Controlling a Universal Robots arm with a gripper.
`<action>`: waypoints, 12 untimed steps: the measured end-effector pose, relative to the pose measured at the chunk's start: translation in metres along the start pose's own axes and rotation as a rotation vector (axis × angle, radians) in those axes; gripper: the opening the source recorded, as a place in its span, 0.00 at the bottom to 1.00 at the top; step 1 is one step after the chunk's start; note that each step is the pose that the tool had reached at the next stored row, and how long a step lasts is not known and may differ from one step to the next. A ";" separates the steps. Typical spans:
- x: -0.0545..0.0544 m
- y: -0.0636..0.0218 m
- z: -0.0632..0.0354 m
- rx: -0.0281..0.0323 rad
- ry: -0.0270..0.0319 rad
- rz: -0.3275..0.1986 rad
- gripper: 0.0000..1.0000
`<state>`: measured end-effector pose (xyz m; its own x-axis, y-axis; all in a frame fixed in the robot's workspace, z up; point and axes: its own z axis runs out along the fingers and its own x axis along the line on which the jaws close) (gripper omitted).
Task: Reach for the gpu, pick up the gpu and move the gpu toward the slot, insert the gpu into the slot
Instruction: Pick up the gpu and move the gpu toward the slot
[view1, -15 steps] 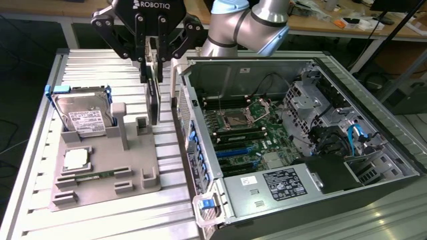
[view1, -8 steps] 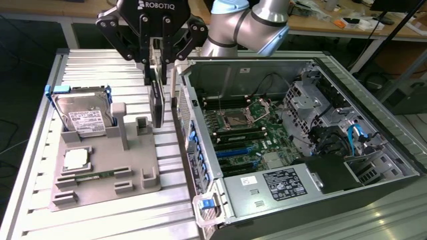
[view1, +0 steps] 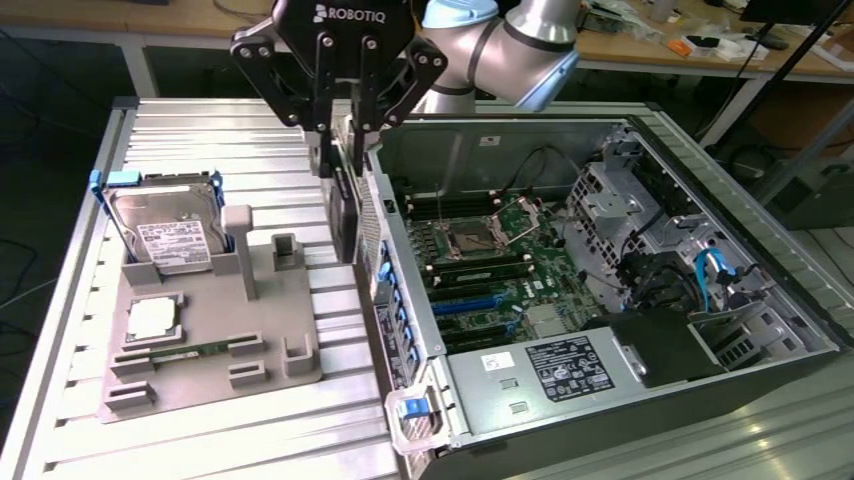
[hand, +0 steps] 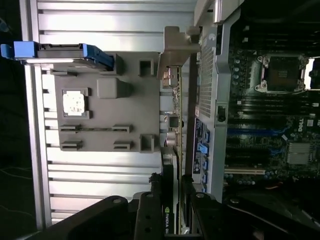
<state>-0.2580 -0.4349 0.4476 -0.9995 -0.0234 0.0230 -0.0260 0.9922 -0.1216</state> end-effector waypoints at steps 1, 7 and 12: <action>-0.002 -0.0001 0.0000 0.0064 0.0003 0.000 0.27; -0.006 -0.0002 -0.0001 -0.0512 -0.0012 -0.001 0.27; -0.011 -0.0003 -0.0003 -0.1346 -0.0032 -0.003 0.27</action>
<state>-0.2471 -0.4349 0.4476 -0.9995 -0.0263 0.0199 -0.0261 0.9996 0.0128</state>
